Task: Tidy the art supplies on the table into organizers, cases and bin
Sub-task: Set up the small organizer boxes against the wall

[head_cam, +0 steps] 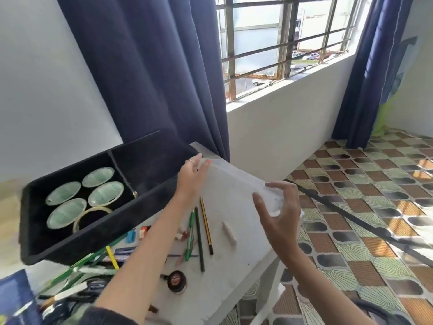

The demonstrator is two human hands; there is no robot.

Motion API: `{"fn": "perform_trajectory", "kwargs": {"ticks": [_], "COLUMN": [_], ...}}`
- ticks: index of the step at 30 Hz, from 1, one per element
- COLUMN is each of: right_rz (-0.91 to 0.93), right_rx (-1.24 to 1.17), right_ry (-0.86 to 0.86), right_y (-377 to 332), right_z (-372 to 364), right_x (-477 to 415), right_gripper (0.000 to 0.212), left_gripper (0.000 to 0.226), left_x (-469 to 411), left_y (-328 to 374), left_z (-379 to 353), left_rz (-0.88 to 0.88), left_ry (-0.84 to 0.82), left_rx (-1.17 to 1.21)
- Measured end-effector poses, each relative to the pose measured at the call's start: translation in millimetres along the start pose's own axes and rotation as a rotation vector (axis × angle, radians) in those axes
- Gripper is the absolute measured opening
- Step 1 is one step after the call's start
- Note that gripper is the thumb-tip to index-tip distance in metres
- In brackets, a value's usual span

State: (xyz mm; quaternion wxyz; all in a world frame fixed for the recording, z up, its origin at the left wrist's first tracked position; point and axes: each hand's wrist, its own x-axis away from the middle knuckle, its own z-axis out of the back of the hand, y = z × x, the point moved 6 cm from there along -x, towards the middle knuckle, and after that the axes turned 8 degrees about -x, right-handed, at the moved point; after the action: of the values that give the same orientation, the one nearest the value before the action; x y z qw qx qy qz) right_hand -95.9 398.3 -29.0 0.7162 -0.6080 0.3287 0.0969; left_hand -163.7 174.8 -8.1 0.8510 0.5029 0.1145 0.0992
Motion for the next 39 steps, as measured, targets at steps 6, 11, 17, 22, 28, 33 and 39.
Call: {"fn": "perform_trajectory", "kwargs": {"ticks": [6, 11, 17, 22, 28, 33, 39], "right_rz": [-0.126, -0.298, -0.449, -0.422, -0.393, -0.449, -0.447], "right_rx": [-0.231, -0.468, -0.457, -0.529, -0.538, -0.444, -0.370], "right_ry": [0.033, 0.036, -0.168, -0.360, -0.522, -0.507, -0.554], "right_y": [-33.5, -62.1, -95.7, -131.8, -167.3, -175.3, -169.3], "right_z": [-13.8, -41.8, -97.2, -133.5, -161.4, -166.6, -162.6], "right_x": [15.1, 37.3, 94.6, 147.6, 210.7, 264.7, 313.4], "right_gripper": [0.022, 0.039, 0.048, 0.042, 0.022, 0.022, 0.024], "left_gripper": [0.033, 0.017, 0.026, 0.025, 0.019, 0.019, 0.017], "left_x": [47.5, 102.3, 176.2, 241.5, 318.3, 379.9, 433.1], "left_y": [11.2, 3.7, -35.6, -77.5, -128.5, -180.9, -212.7], "left_z": [80.2, 143.3, 216.7, 276.2, 320.8, 328.8, 323.4], "left_rz": [-0.091, -0.128, -0.068, 0.006, 0.146, 0.277, 0.410], "left_ry": [0.238, 0.343, 0.395, 0.587, 0.825, 0.930, 1.037], "left_rx": [-0.010, 0.118, 0.240, 0.273, 0.248, 0.279, 0.226]}}
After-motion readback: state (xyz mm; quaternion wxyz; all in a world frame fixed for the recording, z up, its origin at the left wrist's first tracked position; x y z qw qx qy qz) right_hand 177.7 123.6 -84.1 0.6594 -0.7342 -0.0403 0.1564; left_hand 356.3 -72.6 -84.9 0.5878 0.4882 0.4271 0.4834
